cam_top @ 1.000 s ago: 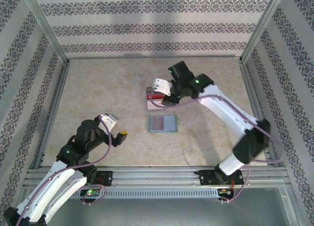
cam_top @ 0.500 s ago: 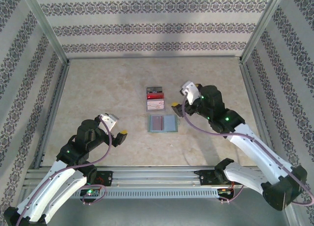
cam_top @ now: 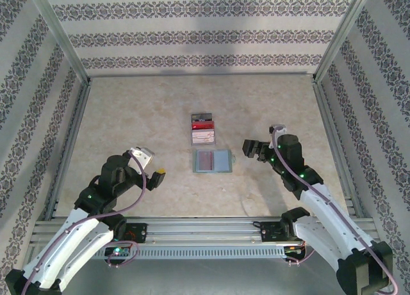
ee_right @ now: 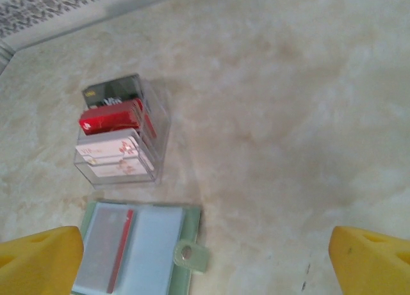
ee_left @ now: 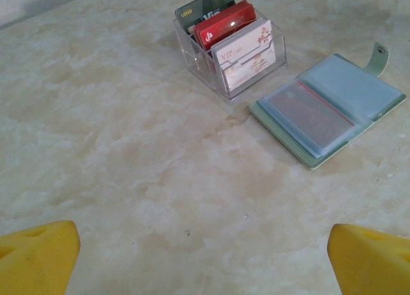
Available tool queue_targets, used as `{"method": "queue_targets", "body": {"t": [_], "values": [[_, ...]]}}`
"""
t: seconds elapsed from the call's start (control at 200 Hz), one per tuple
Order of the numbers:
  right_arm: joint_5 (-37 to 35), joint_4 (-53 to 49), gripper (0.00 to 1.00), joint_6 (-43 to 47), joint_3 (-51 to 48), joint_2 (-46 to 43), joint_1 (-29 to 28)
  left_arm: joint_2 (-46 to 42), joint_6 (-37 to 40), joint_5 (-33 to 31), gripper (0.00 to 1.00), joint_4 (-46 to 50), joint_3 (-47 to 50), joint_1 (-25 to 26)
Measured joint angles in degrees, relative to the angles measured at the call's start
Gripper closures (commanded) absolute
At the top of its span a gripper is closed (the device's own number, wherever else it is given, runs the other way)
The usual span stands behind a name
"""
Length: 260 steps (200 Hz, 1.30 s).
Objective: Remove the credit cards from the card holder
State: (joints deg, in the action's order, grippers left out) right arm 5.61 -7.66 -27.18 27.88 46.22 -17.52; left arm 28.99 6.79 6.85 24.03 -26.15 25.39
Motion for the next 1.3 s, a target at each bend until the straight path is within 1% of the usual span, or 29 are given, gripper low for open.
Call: {"method": "queue_targets", "body": {"t": [0.115, 0.23, 0.335, 0.43, 0.5, 0.565, 0.675, 0.739, 0.824, 0.909, 1.099, 1.299], "values": [[3.17, 1.92, 0.02, -5.92, -3.37, 2.27, 1.55, 3.30, -3.45, -0.26, 0.00, -0.39, -1.38, -0.02], [5.86, 3.28, 0.02, -9.75, -5.57, 4.31, 2.05, 8.81, -10.86, -0.94, 0.00, -3.48, -3.61, -0.02], [8.09, 4.22, 0.02, -12.04, -5.88, 6.12, 2.67, 16.72, -19.71, -0.83, 0.00, -6.78, -6.71, -0.02], [10.29, 5.16, 0.02, -13.79, -5.88, 8.11, 3.41, 25.83, -26.77, 1.18, 0.00, -8.63, -11.10, -0.02], [11.80, 5.53, 0.02, -14.97, -5.88, 10.16, 3.82, 31.10, -31.17, 3.28, 0.05, -9.53, -13.64, -0.02], [13.29, 5.73, 0.02, -16.04, -5.88, 12.39, 3.91, 35.04, -34.93, 5.62, 0.12, -10.05, -15.50, 0.00], [15.80, 5.79, 0.02, -16.94, -5.53, 16.20, 3.91, 40.30, -40.41, 9.81, 0.28, -10.45, -17.84, 0.09], [17.16, 6.05, 0.02, -17.53, -5.09, 18.12, 3.91, 43.34, -43.17, 12.07, 0.35, -10.82, -18.93, 0.42], [18.80, 6.67, 0.05, -17.97, -4.35, 20.11, 3.91, 47.39, -45.75, 14.69, 0.46, -11.72, -20.15, 1.62], [20.22, 7.23, 0.06, -18.08, -3.28, 21.68, 3.91, 51.56, -48.00, 16.98, 0.52, -12.98, -21.40, 3.21], [21.86, 8.24, 0.06, -18.16, -1.66, 24.04, 3.91, 59.76, -49.88, 19.21, 0.54, -14.34, -25.35, 6.08], [22.38, 8.81, 0.06, -18.80, -0.48, 26.67, 3.87, 66.07, -49.96, 19.67, 0.55, -14.67, -29.09, 6.60]]}}
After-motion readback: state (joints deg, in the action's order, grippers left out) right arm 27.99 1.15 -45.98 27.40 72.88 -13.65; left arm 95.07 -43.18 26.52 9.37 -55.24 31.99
